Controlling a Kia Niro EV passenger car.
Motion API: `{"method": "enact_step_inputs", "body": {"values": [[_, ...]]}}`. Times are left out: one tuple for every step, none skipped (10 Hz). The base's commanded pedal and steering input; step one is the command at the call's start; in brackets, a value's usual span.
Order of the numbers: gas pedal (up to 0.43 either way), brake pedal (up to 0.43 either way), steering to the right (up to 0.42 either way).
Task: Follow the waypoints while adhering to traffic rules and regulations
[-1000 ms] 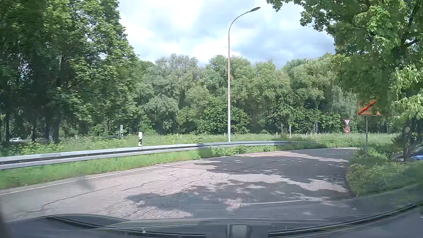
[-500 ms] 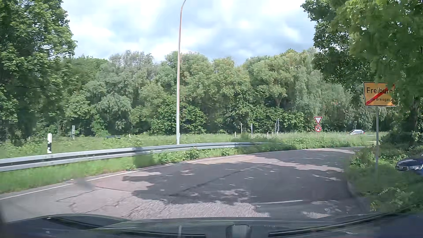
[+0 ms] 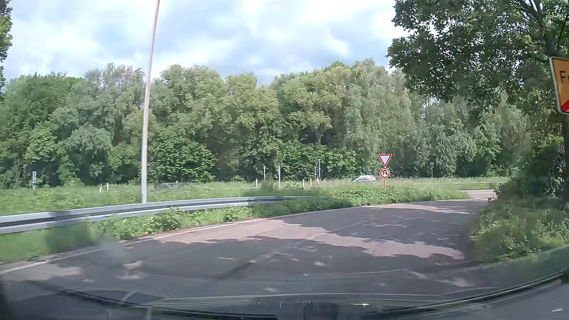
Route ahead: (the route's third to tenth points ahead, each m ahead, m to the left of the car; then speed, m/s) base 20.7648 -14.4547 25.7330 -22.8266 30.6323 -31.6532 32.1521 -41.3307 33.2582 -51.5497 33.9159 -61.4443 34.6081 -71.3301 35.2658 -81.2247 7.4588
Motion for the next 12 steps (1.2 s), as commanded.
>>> {"method": "enact_step_inputs", "body": {"values": [[0.067,0.0,0.213],[0.067,0.0,0.215],[0.067,0.0,0.215],[0.067,0.0,0.214],[0.067,0.0,0.214],[0.067,0.0,0.214],[0.067,0.0,0.214],[0.067,0.0,0.215],[0.067,0.0,0.215],[0.067,0.0,0.215],[0.067,0.0,0.215],[0.067,0.0,0.215]]}}
